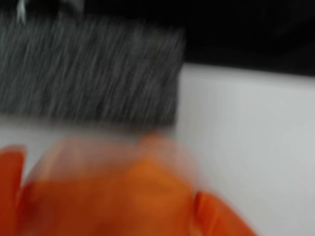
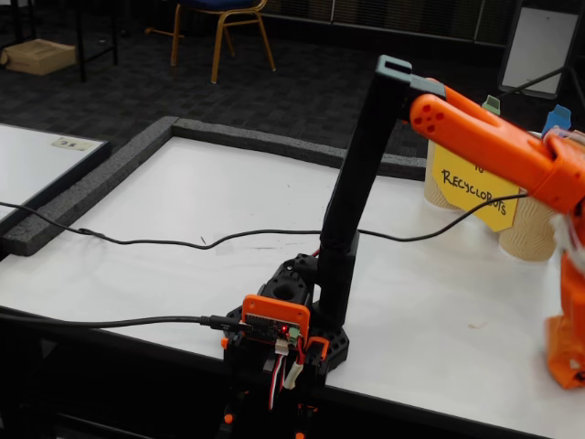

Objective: Sort rubbish by color.

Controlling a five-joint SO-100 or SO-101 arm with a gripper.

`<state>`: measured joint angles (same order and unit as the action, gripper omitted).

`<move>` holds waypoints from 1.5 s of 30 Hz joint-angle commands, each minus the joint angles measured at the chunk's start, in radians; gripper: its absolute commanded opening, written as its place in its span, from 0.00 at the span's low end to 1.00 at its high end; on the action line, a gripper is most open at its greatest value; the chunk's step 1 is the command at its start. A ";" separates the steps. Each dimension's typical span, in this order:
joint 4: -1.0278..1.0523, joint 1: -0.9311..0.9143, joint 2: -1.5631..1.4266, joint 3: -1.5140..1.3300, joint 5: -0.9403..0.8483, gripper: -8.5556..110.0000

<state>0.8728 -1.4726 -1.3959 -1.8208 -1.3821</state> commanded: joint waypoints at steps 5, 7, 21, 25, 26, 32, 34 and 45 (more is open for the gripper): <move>-0.179 -0.035 -0.126 -0.077 -0.080 0.29; -0.193 -0.035 -0.127 -0.084 -0.080 0.28; 0.212 -0.017 -0.149 0.224 -0.069 0.07; 0.485 -0.012 -0.149 0.411 -0.067 0.07; 0.537 -0.008 -0.149 0.443 -0.067 0.07; 0.770 0.025 -0.149 0.669 -0.066 0.07; 0.788 0.046 -0.150 0.736 -0.044 0.07; 0.802 0.210 -0.278 0.851 0.107 0.07</move>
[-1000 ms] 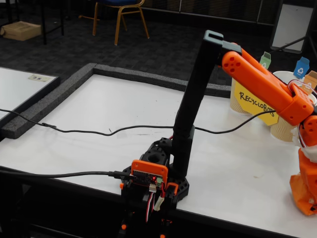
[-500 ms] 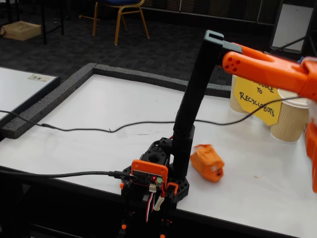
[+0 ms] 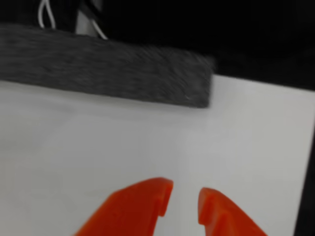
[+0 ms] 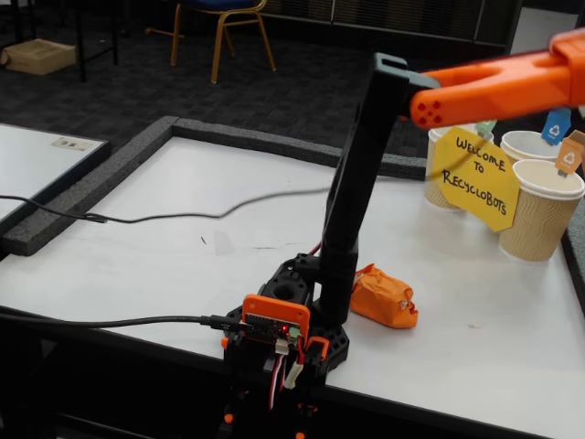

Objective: Sort rubbish by color.

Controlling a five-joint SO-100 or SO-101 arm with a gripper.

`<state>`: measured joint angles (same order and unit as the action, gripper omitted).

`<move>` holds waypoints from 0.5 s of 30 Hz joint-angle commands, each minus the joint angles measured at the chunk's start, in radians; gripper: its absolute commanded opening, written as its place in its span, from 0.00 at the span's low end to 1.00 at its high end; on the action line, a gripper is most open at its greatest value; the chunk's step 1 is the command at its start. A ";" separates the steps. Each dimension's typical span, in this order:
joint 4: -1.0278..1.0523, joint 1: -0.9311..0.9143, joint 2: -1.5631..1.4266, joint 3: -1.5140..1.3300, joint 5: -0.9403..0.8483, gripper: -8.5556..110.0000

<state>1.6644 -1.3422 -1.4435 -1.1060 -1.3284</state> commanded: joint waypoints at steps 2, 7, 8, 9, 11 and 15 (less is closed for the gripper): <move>0.026 0.117 -0.273 0.132 0.063 0.07; 0.071 0.212 -0.411 0.089 0.069 0.07; 0.071 0.229 -0.448 0.063 0.071 0.07; 0.071 0.244 -0.485 0.031 0.075 0.07; 0.071 0.265 -0.566 -0.051 0.077 0.07; 0.071 0.302 -0.719 -0.256 0.077 0.07</move>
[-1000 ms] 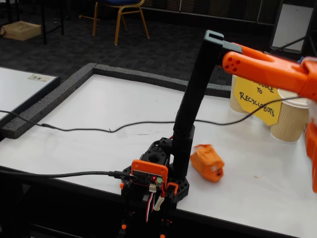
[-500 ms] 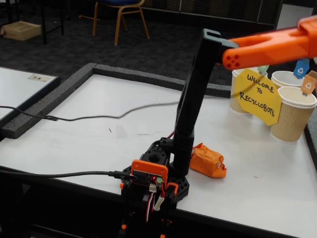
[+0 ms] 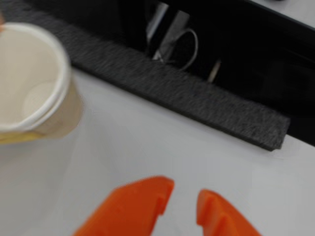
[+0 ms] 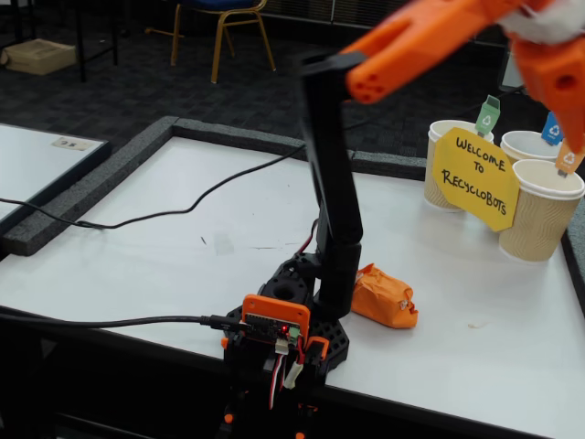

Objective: Sort rubbish by color.

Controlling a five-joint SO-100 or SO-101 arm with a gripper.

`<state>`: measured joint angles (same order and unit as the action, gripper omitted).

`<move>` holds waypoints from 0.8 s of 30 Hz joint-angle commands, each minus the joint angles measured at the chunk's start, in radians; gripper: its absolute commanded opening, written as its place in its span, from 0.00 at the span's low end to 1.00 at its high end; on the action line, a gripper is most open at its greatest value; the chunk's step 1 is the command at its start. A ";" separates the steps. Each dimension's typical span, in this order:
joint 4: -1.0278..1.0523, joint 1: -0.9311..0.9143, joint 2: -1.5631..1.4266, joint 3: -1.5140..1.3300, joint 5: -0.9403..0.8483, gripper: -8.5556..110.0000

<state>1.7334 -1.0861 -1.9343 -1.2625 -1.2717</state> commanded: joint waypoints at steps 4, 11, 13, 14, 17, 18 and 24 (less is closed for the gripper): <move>-0.061 0.067 -0.364 -0.353 0.020 0.07; -0.218 0.067 -0.468 -0.698 0.020 0.07; -0.244 0.067 -0.471 -0.770 0.021 0.07; -0.261 0.067 -0.471 -0.807 0.023 0.07; -0.341 0.067 -0.488 -0.937 0.028 0.07; -0.374 0.067 -0.497 -0.980 0.028 0.07; -0.433 0.075 -0.512 -1.112 0.051 0.07</move>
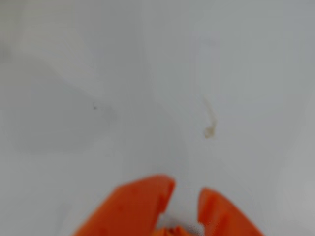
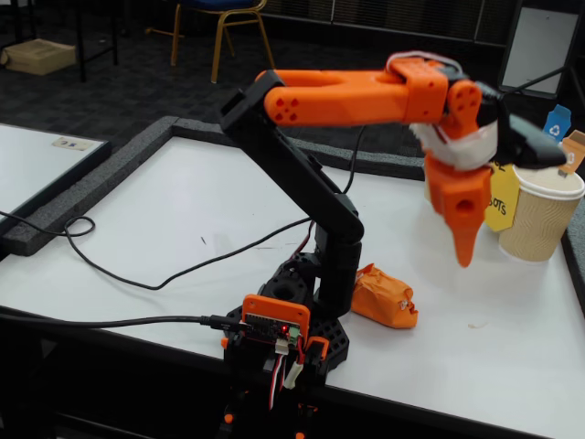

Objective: Sort rubbish by color.

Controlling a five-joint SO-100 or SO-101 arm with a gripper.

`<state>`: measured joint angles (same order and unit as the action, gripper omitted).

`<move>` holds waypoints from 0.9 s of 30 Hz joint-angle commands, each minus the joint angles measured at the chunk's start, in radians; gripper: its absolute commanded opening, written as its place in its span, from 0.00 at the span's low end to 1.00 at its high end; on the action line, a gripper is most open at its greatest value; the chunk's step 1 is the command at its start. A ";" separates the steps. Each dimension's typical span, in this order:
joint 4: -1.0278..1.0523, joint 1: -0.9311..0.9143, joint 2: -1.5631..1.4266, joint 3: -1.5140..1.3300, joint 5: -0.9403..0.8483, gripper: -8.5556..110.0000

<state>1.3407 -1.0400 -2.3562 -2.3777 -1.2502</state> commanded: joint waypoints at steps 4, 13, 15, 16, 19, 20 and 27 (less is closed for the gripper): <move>-0.006 0.031 -0.118 -0.014 0.040 0.07; 0.152 0.041 -0.153 -0.028 0.130 0.07; 0.166 0.041 -0.153 -0.029 0.141 0.07; 0.173 0.041 -0.153 -0.032 0.147 0.07; 0.204 0.041 -0.153 -0.043 0.149 0.07; 0.209 0.041 -0.153 -0.049 0.149 0.07; 0.199 0.041 -0.153 -0.120 0.149 0.07</move>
<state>1.5401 -1.0232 -2.4467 -2.5004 -1.1183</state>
